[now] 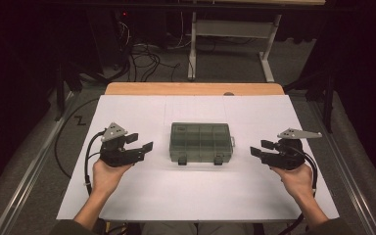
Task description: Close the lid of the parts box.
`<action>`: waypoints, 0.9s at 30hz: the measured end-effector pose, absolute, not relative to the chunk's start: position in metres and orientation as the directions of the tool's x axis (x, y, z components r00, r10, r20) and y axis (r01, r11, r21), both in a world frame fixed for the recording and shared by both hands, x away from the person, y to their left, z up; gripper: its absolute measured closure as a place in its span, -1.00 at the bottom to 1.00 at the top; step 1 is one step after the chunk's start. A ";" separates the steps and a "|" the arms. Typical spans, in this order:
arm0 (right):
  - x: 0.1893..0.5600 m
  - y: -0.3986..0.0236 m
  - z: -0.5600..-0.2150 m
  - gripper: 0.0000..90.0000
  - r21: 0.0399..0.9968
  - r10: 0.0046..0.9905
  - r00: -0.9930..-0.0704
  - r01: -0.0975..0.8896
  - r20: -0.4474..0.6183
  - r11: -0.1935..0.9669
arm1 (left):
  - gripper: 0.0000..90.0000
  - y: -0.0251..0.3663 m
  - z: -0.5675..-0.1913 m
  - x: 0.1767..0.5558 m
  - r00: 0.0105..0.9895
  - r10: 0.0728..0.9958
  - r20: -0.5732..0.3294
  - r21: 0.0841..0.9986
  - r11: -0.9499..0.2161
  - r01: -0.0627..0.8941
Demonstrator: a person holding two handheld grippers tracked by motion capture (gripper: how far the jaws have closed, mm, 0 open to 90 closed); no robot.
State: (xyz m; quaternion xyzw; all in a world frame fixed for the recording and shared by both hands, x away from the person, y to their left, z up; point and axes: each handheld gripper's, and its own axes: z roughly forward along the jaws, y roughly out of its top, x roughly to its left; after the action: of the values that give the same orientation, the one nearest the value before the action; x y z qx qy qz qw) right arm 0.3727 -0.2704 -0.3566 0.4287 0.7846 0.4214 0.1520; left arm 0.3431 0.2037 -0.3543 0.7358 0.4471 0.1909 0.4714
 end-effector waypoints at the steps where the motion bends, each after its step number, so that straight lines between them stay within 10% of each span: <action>1: 0.372 -0.271 -0.357 0.02 0.793 0.801 -0.586 0.543 0.122 0.276 | -0.24 0.204 -0.355 0.343 0.527 0.838 -0.141 0.868 -0.152 0.474; 27: 0.354 -0.277 -0.375 -0.08 0.822 0.802 -0.585 0.513 0.122 0.249 | -0.26 0.210 -0.371 0.330 0.518 0.844 -0.135 0.883 -0.135 0.450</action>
State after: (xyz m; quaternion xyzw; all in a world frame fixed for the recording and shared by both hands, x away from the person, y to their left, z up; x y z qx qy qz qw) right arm 0.3545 -0.2771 -0.3750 0.4249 0.7732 0.4413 0.1638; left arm 0.3304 0.2102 -0.3714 0.7253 0.4461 0.2042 0.4829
